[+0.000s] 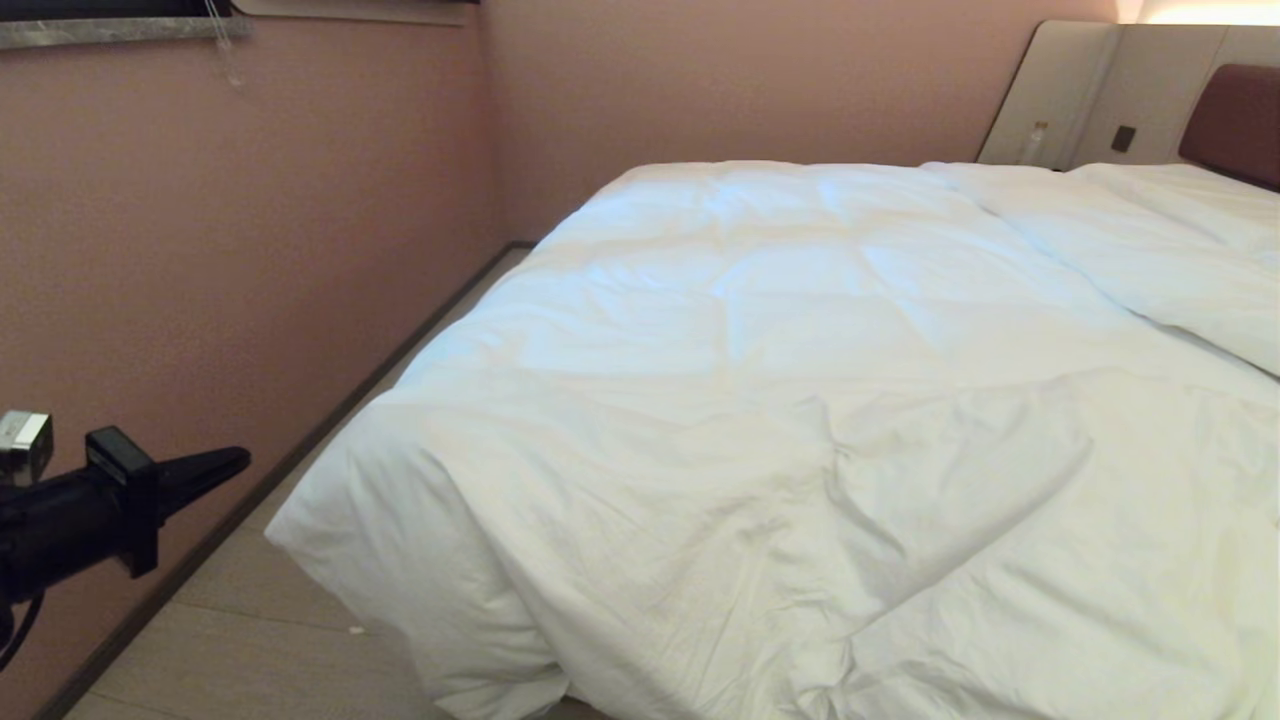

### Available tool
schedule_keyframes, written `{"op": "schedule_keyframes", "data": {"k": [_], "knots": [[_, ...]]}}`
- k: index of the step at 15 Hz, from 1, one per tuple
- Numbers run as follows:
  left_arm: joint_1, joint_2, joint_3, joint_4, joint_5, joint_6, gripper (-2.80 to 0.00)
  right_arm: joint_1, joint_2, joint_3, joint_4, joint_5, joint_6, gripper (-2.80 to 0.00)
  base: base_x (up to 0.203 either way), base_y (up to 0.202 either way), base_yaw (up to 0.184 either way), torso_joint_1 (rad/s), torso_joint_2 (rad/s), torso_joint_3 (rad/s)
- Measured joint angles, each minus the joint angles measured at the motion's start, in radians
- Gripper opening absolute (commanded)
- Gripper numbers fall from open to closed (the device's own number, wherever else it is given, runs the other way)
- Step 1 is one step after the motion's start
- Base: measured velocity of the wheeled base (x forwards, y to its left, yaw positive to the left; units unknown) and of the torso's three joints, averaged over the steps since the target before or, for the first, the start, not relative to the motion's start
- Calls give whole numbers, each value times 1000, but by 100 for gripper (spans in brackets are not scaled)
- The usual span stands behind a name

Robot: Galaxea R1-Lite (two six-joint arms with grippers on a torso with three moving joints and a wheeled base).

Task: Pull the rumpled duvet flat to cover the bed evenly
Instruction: Flatten the corners of the folded blanket

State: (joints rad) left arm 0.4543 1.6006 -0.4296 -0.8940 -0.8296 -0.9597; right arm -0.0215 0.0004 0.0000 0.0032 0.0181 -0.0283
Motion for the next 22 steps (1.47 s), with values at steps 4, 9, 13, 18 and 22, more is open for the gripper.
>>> {"op": "schedule_keyframes", "data": {"k": [4,9,13,18,22], "knots": [[123,178,166,-418,-209,-99,-280,0,0,0,0,0,0,-280,0,0,0,0,0,0],[215,295,222,-628,-331,-317,-280,0,0,0,0,0,0,-280,0,0,0,0,0,0],[179,319,226,-629,-331,-379,-280,0,0,0,0,0,0,-280,0,0,0,0,0,0],[121,356,174,-629,-321,-496,-280,0,0,0,0,0,0,-280,0,0,0,0,0,0],[35,378,131,-629,-259,-502,-280,0,0,0,0,0,0,-280,0,0,0,0,0,0]]}}
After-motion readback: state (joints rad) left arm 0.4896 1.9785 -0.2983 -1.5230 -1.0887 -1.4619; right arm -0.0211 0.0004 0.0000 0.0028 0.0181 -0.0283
